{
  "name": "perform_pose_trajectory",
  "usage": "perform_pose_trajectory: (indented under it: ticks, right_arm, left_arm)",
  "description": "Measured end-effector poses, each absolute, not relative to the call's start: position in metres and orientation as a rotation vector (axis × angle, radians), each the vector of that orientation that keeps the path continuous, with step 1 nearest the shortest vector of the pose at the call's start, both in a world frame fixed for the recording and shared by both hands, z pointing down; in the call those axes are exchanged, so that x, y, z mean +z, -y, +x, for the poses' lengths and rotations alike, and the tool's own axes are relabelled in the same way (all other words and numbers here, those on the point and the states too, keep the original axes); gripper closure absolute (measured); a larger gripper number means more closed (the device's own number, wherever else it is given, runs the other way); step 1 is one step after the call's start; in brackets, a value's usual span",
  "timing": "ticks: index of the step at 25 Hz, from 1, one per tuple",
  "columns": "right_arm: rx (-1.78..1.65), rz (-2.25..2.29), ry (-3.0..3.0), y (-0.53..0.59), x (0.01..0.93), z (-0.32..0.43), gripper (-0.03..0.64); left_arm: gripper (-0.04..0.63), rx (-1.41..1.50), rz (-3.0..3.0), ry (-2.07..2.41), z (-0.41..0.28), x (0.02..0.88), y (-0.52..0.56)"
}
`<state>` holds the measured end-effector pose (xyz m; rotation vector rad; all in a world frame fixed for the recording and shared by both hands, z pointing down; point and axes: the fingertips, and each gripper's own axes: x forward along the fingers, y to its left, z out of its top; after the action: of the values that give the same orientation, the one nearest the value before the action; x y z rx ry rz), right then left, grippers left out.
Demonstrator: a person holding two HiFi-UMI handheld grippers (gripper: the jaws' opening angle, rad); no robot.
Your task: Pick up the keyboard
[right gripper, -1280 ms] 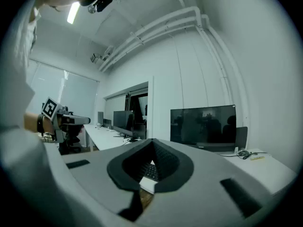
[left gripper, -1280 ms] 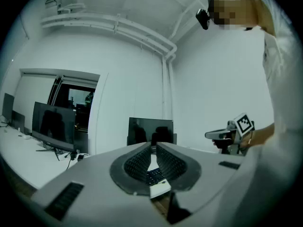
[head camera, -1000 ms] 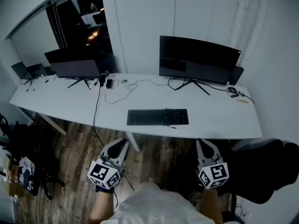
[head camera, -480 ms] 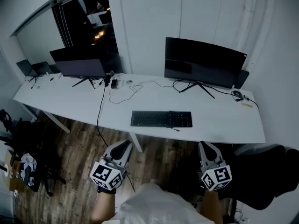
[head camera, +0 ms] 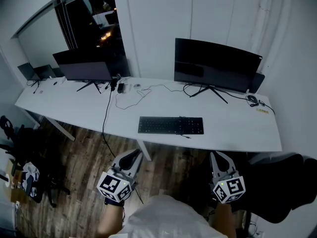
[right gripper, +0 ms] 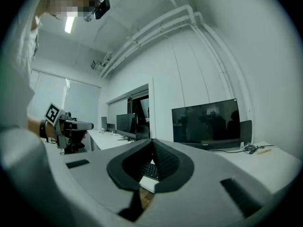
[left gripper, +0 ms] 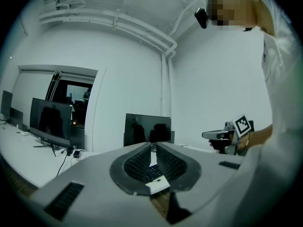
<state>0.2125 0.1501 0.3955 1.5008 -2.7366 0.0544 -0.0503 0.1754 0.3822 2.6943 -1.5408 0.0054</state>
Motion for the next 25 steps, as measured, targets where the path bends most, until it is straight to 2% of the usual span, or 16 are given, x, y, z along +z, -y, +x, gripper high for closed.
perform_pose_trajectory:
  ticks: [25]
  right_arm:
    - [0.106, 1.488, 2.722, -0.164, 0.409, 0.242, 0.614]
  left_arm:
    - [0.561, 0.053, 2.717, 1.484, -0.011, 0.386, -0.181]
